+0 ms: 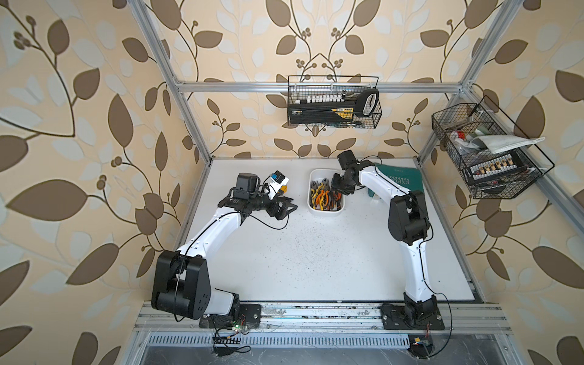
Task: Take the pliers out of the storage box
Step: Pick up the pliers from the storage box.
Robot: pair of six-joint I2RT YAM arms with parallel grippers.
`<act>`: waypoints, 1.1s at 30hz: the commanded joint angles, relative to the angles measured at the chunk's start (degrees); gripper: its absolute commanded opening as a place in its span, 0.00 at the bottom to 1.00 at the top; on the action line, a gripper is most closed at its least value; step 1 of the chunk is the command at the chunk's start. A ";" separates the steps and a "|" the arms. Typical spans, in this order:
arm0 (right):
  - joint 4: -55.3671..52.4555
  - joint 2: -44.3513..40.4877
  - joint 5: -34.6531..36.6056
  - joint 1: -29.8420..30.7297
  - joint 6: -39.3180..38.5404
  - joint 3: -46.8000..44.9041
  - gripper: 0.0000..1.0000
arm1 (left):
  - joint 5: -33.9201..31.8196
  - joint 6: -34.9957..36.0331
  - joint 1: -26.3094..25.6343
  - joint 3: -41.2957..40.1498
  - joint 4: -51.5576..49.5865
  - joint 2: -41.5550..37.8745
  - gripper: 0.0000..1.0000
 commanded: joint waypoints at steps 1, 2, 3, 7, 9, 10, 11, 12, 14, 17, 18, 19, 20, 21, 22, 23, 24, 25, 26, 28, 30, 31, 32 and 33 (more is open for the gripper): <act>-3.51 2.75 0.08 -0.30 -0.38 3.18 0.37 | 1.71 0.83 -0.26 0.56 -0.12 -0.14 0.99; -3.92 3.29 0.10 -0.25 -0.38 3.95 0.36 | 1.79 0.92 -0.26 0.50 -0.12 -0.02 0.99; -4.51 3.99 0.19 -0.20 -0.46 4.74 0.35 | 1.79 1.01 -0.31 0.49 -0.12 -0.04 0.99; -8.34 6.04 4.03 0.30 -2.32 9.29 0.40 | 1.79 1.16 -0.27 0.46 -0.49 0.01 0.99; -11.64 7.33 6.87 0.54 -2.82 12.40 0.43 | 1.71 1.18 -0.27 0.41 -0.60 0.09 0.99; -13.58 8.23 8.28 0.70 -3.01 14.29 0.46 | 1.78 1.13 -0.28 0.43 -0.56 0.19 0.99; -14.99 9.25 9.04 0.71 -3.08 15.84 0.50 | 1.80 1.12 -0.27 0.43 -0.56 0.25 0.99; -16.05 9.91 9.58 0.81 -3.11 16.77 0.51 | 1.80 1.06 -0.26 0.49 -0.56 0.36 0.99; -16.98 10.80 10.18 0.97 -2.83 17.37 0.51 | 1.97 1.07 -0.26 0.70 -0.56 0.63 0.99; -16.82 11.79 8.53 0.91 -1.86 16.66 0.51 | 1.98 0.91 -0.26 0.91 -0.56 0.87 0.99; -17.16 12.59 7.84 0.86 -1.55 16.90 0.51 | 2.00 0.88 -0.26 0.90 -0.55 1.00 0.99; -17.11 13.07 7.20 0.82 -1.44 17.05 0.51 | 2.06 0.92 -0.26 0.94 -0.60 1.09 0.99; -17.08 13.44 6.65 0.82 -1.36 17.16 0.51 | 2.06 0.88 -0.26 1.00 -0.56 1.12 0.99; -17.15 13.83 6.30 0.79 -1.25 17.47 0.51 | 2.06 0.94 -0.31 0.94 -0.56 1.14 0.99; -17.17 14.15 5.77 0.77 -1.33 17.89 0.51 | 2.06 0.99 -0.27 0.98 -0.56 1.20 0.99; -17.37 14.50 5.39 0.77 -1.35 18.50 0.51 | 2.06 1.01 -0.26 0.93 -0.56 1.22 0.99; -17.76 15.14 4.62 0.69 -1.40 19.48 0.50 | 2.06 0.97 -0.27 0.94 -0.56 1.23 0.99; -17.71 15.83 2.97 0.73 -1.67 20.42 0.48 | 2.06 0.96 -0.26 0.86 -0.56 1.23 0.99; -17.77 16.26 1.85 0.68 -1.70 21.09 0.47 | 2.06 1.02 -0.26 0.91 -0.51 1.27 0.99; -17.29 16.49 0.05 0.86 -1.90 21.75 0.38 | 1.98 1.16 -0.26 0.84 -0.56 1.31 0.99; -16.55 15.85 -0.69 1.06 -2.01 21.57 0.32 | 1.98 1.28 -0.26 0.85 -0.56 1.40 0.99; -16.23 15.42 -0.70 1.13 -2.05 21.40 0.30 | 2.02 1.34 -0.26 0.84 -0.55 1.40 0.99; -16.20 15.18 -0.46 1.11 -2.11 21.45 0.28 | 2.07 1.38 -0.26 0.91 -0.56 1.48 0.99; -16.08 14.82 -0.08 1.17 -2.39 21.47 0.22 | 2.06 1.36 -0.26 0.93 -0.55 1.49 0.99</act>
